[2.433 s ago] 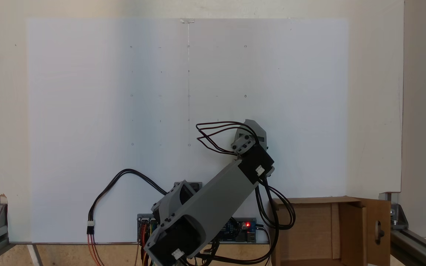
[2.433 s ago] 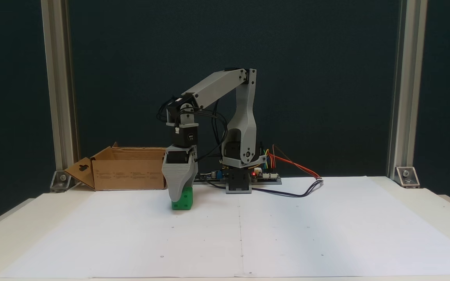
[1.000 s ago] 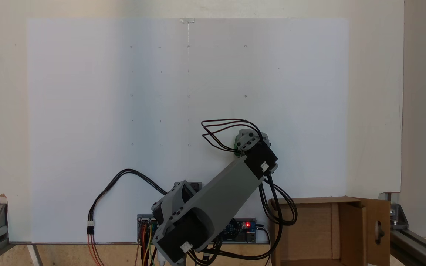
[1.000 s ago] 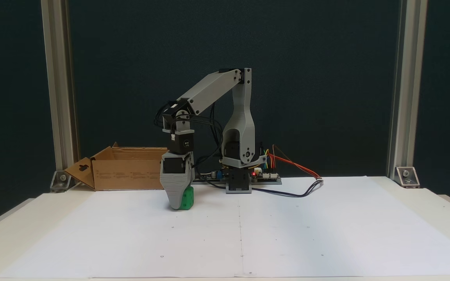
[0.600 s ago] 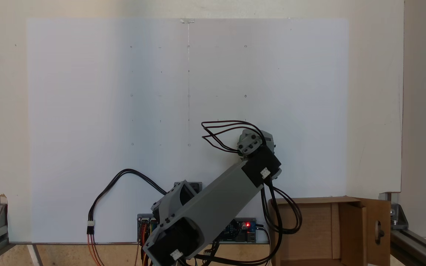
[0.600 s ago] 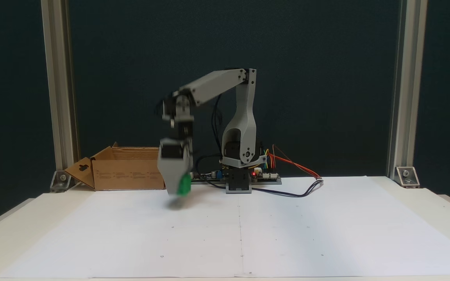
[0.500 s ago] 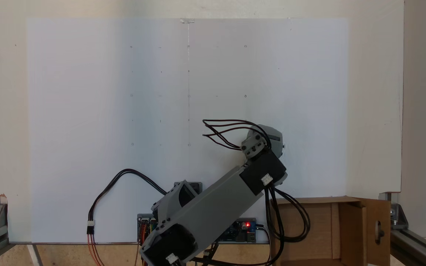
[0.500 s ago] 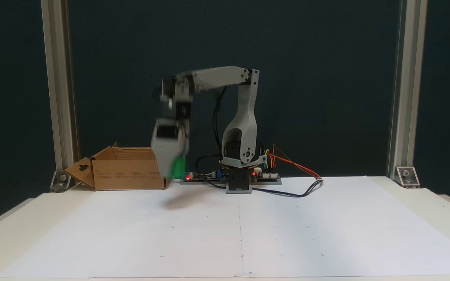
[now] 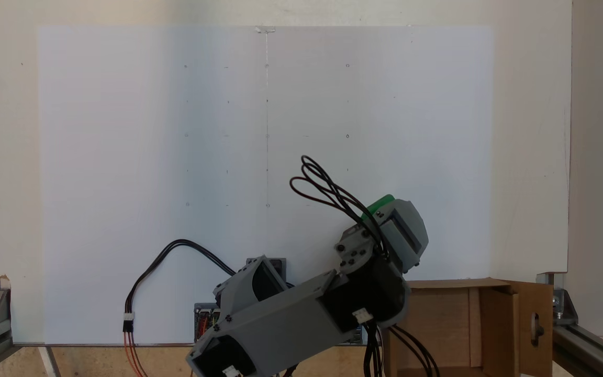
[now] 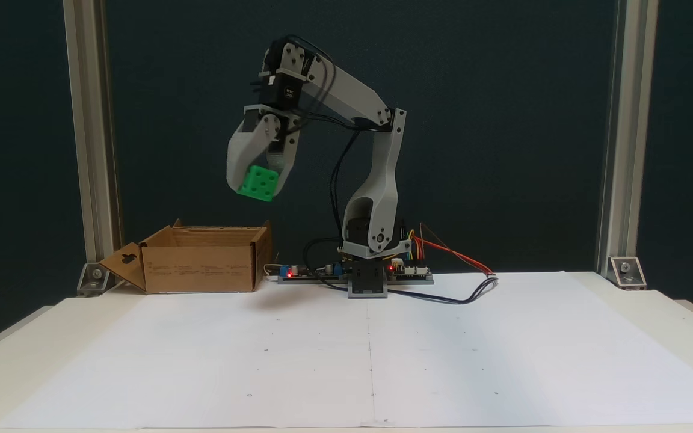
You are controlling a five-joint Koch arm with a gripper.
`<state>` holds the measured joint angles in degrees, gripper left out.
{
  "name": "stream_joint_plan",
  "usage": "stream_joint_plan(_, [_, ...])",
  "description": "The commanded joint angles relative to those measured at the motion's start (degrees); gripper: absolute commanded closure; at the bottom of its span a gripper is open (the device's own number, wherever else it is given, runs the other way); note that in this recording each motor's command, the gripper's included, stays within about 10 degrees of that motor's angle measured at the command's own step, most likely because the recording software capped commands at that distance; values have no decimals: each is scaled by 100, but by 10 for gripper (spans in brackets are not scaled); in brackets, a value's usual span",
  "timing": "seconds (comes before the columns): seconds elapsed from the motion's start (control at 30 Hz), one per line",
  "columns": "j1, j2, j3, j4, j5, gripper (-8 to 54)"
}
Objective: Grasp a green dice and put it in the bin.
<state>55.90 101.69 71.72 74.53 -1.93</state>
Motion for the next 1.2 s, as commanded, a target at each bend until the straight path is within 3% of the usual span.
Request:
stream_joint_plan(0.0, [290, 149, -519, -185, 431, 337])
stream_joint_plan(0.67, [4711, -1872, -940, -2065, 422, 337])
stream_joint_plan(0.93, [5150, -2927, -765, -2065, 132, 337])
stream_joint_plan(1.1, [5150, -3006, -773, -2505, -53, 337])
stream_joint_plan(1.13, [5150, -3006, -765, -2654, -44, 205])
stream_joint_plan(1.17, [5168, -3015, -765, -2751, 0, 133])
